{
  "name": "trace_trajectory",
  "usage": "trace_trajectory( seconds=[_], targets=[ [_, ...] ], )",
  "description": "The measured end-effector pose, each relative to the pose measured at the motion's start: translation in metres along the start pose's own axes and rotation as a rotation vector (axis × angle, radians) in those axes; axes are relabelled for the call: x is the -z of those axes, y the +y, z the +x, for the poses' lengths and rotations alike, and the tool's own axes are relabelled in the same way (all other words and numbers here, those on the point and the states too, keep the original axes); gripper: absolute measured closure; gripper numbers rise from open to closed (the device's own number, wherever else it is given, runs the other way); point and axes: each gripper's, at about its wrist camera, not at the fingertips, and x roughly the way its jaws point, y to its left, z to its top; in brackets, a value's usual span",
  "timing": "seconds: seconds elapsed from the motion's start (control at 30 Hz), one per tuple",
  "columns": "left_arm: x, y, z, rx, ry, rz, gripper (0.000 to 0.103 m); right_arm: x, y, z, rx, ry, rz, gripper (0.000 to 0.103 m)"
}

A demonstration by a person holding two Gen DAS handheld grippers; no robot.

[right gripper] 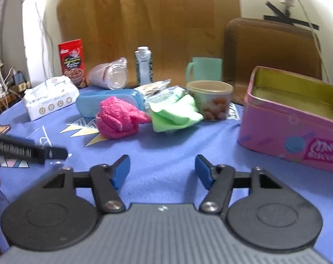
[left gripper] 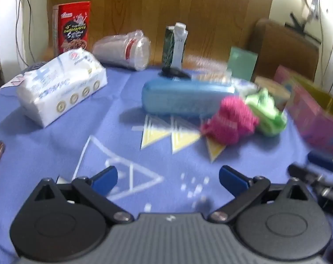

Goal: Organize soft objects
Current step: 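Reach the left gripper to the pink knitted sock and grasp it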

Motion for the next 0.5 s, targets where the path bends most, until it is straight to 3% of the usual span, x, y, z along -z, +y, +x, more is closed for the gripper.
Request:
trace_trajectory(
  seconds=[0.1,0.27,0.43,0.5],
  targets=[
    [-0.02,-0.002,0.008,0.069,0.014,0.011,0.018,-0.004,0.007,0.007,-0.038,-0.005,-0.054,0.044],
    [-0.043,-0.009,0.021,0.197,0.0,0.018,0.019,-0.024,0.021,0.036,-0.118,0.036,-0.13,0.044],
    [-0.059,-0.019,0.038,0.247,0.004,0.014,0.019,-0.035,0.038,0.074,-0.176,0.093,-0.172,0.043],
    [-0.062,-0.023,0.045,0.259,0.017,0.024,0.025,-0.04,0.044,0.088,-0.176,0.101,-0.194,0.04]
  ],
)
